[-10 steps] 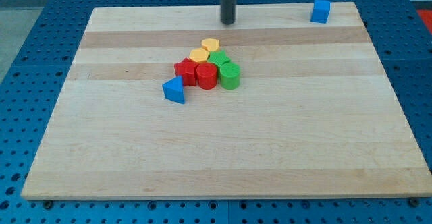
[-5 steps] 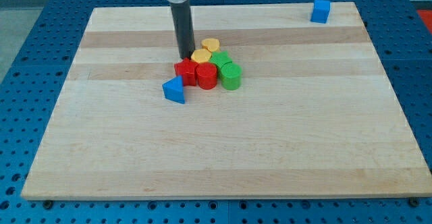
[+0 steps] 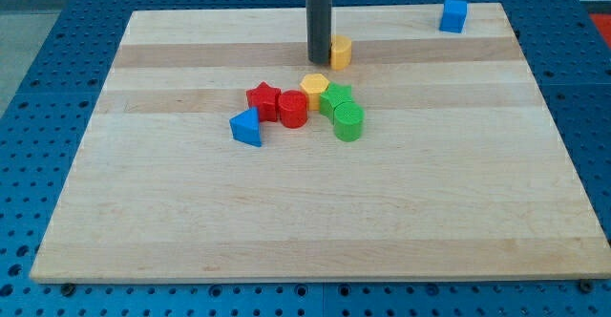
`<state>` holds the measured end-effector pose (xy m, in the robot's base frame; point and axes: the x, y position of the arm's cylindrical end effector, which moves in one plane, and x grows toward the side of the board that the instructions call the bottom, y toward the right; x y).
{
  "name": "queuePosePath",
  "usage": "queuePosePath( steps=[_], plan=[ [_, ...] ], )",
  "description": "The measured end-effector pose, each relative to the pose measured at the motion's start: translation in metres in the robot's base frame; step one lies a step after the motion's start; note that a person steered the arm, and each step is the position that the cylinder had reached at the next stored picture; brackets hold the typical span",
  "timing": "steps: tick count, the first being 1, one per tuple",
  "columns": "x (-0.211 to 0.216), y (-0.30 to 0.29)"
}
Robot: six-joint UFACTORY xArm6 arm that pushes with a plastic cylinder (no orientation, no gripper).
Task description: Move the yellow heart below the blue cube
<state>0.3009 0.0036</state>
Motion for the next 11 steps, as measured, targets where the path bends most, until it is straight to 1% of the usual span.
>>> queuePosePath(
  steps=[1, 3, 4, 6, 8, 11],
  plan=[
    [-0.002, 0.019],
    [-0.002, 0.091],
    [-0.002, 0.112],
    [0.018, 0.132],
    [0.018, 0.173],
    [0.002, 0.191]
  ],
)
